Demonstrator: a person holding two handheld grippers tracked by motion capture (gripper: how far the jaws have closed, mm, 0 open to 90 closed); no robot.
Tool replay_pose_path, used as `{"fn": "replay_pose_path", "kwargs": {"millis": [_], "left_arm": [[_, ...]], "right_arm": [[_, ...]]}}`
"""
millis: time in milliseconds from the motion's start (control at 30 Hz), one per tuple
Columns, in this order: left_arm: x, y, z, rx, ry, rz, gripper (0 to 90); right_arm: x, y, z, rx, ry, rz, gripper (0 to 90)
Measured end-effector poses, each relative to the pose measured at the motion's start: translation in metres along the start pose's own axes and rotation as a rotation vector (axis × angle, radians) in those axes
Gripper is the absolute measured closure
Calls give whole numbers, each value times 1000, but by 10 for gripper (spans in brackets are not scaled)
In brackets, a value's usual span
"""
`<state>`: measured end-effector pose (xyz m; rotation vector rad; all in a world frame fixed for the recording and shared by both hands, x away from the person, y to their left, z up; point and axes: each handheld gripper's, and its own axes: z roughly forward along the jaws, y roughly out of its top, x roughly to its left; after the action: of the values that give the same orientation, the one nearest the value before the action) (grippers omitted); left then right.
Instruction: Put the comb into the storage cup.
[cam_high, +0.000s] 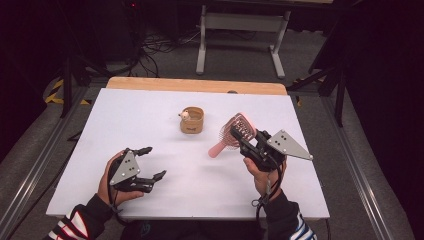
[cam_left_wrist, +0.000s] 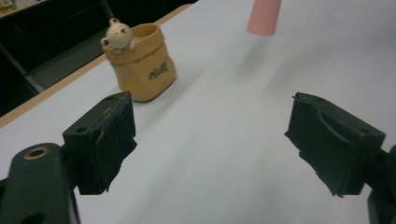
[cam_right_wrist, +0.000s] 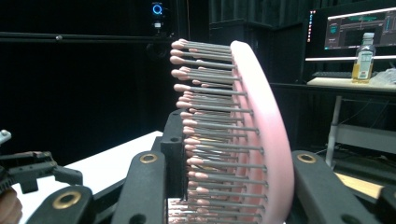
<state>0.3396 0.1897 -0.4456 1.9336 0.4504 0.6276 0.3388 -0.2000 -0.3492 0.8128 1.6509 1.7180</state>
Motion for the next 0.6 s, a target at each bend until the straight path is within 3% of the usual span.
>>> {"fn": "replay_pose_path", "kwargs": {"millis": [167, 600], "left_arm": [[6, -6, -9, -9, 18, -29, 153], [8, -30, -32, 46, 66, -62, 118]], "right_arm": [[-1, 3, 0, -7, -4, -12, 638], [-9, 13, 6, -43, -28, -24, 639]]}}
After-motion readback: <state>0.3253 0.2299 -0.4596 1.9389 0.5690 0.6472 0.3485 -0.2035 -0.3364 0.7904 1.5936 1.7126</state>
